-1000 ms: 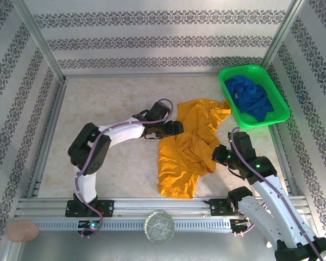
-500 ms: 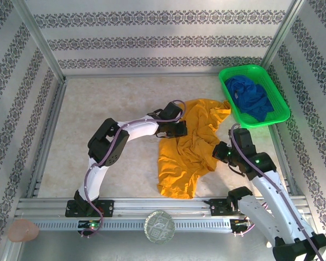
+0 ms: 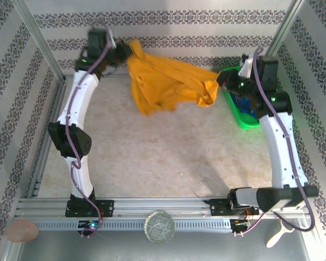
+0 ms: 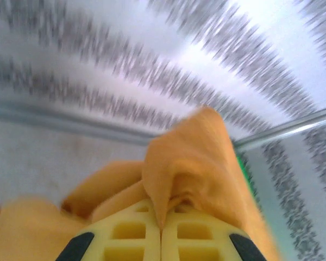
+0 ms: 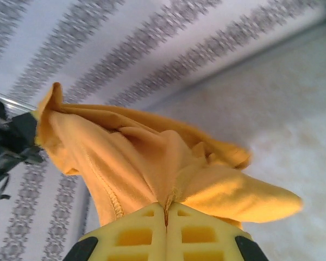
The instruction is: Fold the inside-out t-shirt
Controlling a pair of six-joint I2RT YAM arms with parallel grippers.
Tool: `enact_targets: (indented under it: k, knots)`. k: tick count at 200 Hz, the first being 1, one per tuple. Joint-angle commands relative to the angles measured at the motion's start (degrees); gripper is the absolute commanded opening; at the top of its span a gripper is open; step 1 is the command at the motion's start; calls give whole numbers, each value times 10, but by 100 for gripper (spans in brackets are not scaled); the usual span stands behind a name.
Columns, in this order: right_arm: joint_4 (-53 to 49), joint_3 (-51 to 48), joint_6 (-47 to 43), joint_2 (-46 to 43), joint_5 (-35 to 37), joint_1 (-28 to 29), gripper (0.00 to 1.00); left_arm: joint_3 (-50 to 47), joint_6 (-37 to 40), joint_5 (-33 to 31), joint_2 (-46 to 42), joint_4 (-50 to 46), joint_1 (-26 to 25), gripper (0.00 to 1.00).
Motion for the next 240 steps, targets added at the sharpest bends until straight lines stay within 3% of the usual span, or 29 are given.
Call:
enact_targets:
  k: [1, 20, 39, 55, 76, 85, 112, 133, 161, 189, 215, 240]
  knots:
    - [-6, 59, 2, 15, -7, -8, 0, 159, 41, 14, 46, -140, 1, 0]
    - [6, 41, 5, 6, -6, -6, 0, 183, 48, 36, 53, -161, 3, 2]
    - [34, -41, 7, -30, -2, 2, 0, 97, 72, 53, 18, -158, -5, 7]
    - [79, -147, 25, -74, -2, 10, 0, -88, 89, 50, -58, -88, -18, 19]
    - [134, -293, 41, -124, 4, 33, 0, -375, 54, 46, -189, 86, -17, 56]
    - [155, -353, 47, -142, 10, 44, 0, -482, 38, 41, -230, 137, -16, 66]
    - [187, -488, 56, -180, 13, 63, 0, -703, -12, 52, -324, 232, -18, 71]
    - [184, -551, 63, -220, 19, 70, 0, -805, -44, 34, -379, 271, -44, 73]
    - [161, -600, 71, -279, 30, 73, 0, -814, -28, -26, -375, 248, -110, 76]
    - [156, -628, 81, -304, 37, 77, 0, -704, 49, -99, -273, 168, -160, 78]
    - [156, -629, 85, -307, 41, 79, 0, -596, 110, -163, -158, 100, -163, 78]
    - [149, -620, 80, -303, 43, 80, 0, -522, 143, -182, -82, 67, -162, 78]
